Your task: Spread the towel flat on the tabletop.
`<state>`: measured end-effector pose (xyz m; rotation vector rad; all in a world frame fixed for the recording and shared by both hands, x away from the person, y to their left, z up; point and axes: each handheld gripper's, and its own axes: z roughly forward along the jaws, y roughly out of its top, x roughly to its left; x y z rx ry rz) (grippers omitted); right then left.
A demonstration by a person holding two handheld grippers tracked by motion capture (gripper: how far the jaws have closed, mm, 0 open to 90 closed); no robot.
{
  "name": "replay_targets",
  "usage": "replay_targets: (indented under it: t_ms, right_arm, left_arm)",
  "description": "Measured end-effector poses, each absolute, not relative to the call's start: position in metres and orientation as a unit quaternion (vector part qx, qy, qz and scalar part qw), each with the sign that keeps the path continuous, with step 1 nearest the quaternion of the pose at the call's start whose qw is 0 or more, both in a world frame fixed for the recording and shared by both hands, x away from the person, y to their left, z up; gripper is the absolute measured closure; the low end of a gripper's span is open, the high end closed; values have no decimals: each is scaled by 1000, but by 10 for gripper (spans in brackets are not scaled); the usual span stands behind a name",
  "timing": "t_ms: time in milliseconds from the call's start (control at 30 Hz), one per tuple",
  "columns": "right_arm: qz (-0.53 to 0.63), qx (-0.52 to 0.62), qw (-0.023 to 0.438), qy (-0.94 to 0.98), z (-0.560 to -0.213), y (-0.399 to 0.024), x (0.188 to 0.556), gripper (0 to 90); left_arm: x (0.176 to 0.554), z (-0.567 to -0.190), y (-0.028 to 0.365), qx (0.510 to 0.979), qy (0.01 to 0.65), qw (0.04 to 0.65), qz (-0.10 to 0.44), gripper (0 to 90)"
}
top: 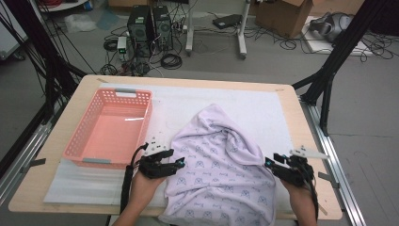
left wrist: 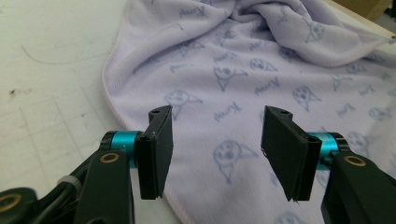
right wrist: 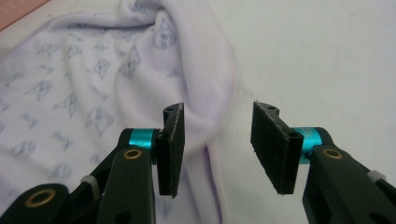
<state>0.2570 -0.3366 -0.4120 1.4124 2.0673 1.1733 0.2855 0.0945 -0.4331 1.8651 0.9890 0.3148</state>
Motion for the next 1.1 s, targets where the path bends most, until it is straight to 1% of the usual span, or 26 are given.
replay_targets:
  t_ms: [67,167,200,233,300,333,400,567,700,900,967,1000,1033,1100]
  right_arm:
    - [410,497,177,744,-412,-327,277,534]
    - [372,497,157,768,-422,-313,302,530]
    - [361,500,156,772,-426,-310,307,547]
    - [356,505,155,771,-430,-309,309,601]
    - [357,511,150,767,-436,-310,310,764]
    - [357,508,144,771,-436,-310,311,816]
    - [346,495,165,780,-433,-310,311,843]
    - [334,499,249,760,-420,-321,313,841]
    - [327,518,277,740,-417,-336,328,840]
    - [313,548,304,714,-413,-356,353,841]
    - [300,563,313,703,-413,-363,359,835]
    - [296,569,308,703,-413,-366,362,824]
    - [298,572,304,701,-414,-368,364,787]
    - [331,579,290,687,-414,-372,364,679]
  left_arm:
    - [294,-431,91,766,409,479,131,435]
    - [300,-426,88,760,412,482,142,433]
    - [301,-423,87,758,414,483,143,433]
    - [302,-421,87,757,413,484,144,433]
    - [304,-418,86,753,417,488,146,433]
    - [305,-417,85,751,419,490,146,433]
    - [307,-415,84,750,423,487,147,433]
    - [313,-412,80,744,427,493,142,430]
    - [327,-409,77,747,428,489,142,422]
    - [351,-412,71,743,444,481,140,418]
    - [356,-412,69,734,450,489,139,417]
    - [359,-413,69,725,458,497,134,418]
    - [362,-414,68,722,462,498,127,418]
    - [369,-415,65,723,466,493,127,418]
